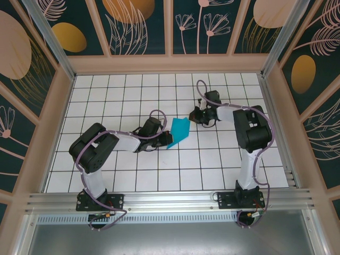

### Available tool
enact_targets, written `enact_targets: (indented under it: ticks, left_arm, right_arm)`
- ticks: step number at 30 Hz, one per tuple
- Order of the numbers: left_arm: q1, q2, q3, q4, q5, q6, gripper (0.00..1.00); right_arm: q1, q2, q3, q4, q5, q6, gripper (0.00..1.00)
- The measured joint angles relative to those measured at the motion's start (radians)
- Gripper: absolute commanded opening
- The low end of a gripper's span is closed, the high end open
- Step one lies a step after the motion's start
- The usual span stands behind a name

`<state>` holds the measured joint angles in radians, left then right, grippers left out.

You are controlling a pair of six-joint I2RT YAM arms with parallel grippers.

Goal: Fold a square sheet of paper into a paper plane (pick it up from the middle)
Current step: Fourth fold the wing at the center of the table.

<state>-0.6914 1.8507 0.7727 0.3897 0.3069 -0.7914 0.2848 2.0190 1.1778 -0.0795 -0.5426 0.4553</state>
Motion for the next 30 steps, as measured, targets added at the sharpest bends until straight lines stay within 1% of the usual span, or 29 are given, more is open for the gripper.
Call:
enact_targets:
  ticks: [4,11,16,20,24,25,26,28,30]
  left_arm:
    - [0.0,0.0,-0.002,0.005,0.0,0.0,0.0]
    - [0.0,0.0,-0.002,0.008,0.0,0.0,0.0]
    - [0.0,0.0,-0.002,0.008,0.002,0.0,0.0]
    - [0.003,0.0,-0.003,0.009,0.003,0.001,0.0]
    - [0.003,-0.004,-0.003,0.01,0.003,0.007,0.0]
    - [0.003,-0.006,-0.003,0.008,0.003,0.014,0.01]
    - [0.003,-0.009,-0.003,0.005,0.004,0.024,0.06]
    - [0.003,-0.02,-0.003,-0.01,0.008,0.04,0.12]
    - [0.003,-0.036,-0.003,-0.014,0.02,0.057,0.14]
  right_arm:
    - [0.012,-0.021,-0.026,0.041,0.0,0.008,0.06]
    - [0.124,-0.151,-0.163,0.089,-0.021,0.033,0.06]
    - [0.182,-0.126,-0.174,0.09,-0.06,0.03,0.06]
    - [0.184,-0.066,-0.146,0.072,-0.085,0.022,0.06]
    - [0.182,-0.049,-0.114,0.035,-0.09,0.013,0.06]
    - [0.182,-0.047,-0.11,0.028,-0.09,0.01,0.06]
    - [0.182,-0.045,-0.105,0.019,-0.09,0.004,0.06]
    - [0.181,-0.041,-0.098,0.007,-0.091,-0.005,0.06]
    - [0.181,-0.039,-0.095,0.001,-0.092,-0.01,0.06]
